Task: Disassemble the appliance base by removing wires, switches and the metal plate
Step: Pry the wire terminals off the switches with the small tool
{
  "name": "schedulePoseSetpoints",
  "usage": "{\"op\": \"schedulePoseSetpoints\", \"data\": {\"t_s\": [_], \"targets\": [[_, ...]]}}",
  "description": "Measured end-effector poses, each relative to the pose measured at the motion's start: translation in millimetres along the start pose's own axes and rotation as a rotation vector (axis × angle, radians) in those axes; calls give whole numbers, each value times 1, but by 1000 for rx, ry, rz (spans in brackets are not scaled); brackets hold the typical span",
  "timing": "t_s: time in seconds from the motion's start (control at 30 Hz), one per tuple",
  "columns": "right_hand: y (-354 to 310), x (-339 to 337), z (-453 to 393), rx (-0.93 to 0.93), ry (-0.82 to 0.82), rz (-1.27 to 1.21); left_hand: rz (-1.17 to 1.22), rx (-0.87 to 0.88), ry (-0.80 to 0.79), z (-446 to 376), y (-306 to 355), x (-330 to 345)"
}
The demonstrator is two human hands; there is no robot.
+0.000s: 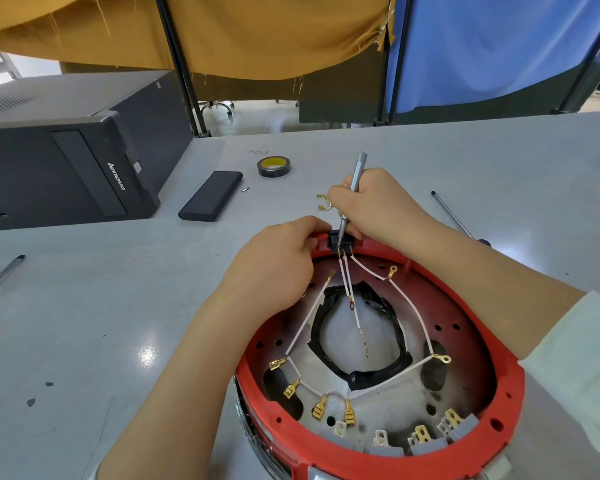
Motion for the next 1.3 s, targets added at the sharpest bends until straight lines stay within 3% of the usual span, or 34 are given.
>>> {"op": "schedulePoseSetpoints", "data": {"t_s": [0.3,0.5,0.67,0.87,1.3], "targets": [[5,3,-8,68,-50,6,5,-9,-14,0,0,1],[1,-10,3,-107,116,-148,4,-18,-8,0,-1,0],[0,-13,8,-47,-20,-143,-2,-12,-20,1,0,1],[7,-24,19,-107,196,-146,7,-29,-12,1,-1,0],[6,-16,21,-85,107,-116,1,-32,-16,1,-1,1]]}}
Point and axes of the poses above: each hand's wrist, its own z-axis away from the middle knuckle, its own x-axis out of the palm, y = z × x, the point moved 7 cm from there along -z, towards the middle knuckle, and after that the axes turned 8 degrees about -z, right-handed, at the moved point
